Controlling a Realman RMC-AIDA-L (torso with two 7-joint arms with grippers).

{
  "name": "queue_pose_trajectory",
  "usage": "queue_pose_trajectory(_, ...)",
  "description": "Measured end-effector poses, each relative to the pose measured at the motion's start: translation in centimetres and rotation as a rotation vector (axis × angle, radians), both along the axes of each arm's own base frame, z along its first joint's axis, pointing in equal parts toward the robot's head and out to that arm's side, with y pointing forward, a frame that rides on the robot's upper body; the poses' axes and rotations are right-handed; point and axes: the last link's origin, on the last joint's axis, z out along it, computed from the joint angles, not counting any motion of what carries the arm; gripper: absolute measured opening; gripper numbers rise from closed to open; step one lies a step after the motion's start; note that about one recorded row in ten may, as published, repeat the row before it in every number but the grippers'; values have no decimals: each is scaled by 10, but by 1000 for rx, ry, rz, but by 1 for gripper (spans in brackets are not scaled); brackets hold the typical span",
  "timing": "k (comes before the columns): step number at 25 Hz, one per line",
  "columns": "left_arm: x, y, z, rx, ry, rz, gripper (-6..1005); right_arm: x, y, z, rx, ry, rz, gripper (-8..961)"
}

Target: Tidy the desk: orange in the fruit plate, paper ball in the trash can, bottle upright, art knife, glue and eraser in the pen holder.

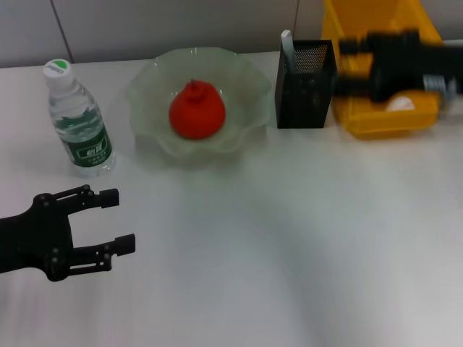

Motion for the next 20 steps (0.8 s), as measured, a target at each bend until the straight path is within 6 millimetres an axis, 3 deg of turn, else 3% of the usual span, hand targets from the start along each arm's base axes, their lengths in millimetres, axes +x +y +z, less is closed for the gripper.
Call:
queue_pose_trajectory(2,6,3,8,-49,-23,-8,815,23,-28,-14,-96,34,29,668)
queue_pose_trajectory(9,9,2,8,-133,-41,9,815,54,-59,-47,-272,94,92,668)
queue_pose_trajectory(14,11,2,7,-202,-11,11,815,66,-66,-55,-283,112,110,668)
queue_pose_trajectory(20,9,2,11,-216,8,9,814,72,-69,-49,-261,128,110,668)
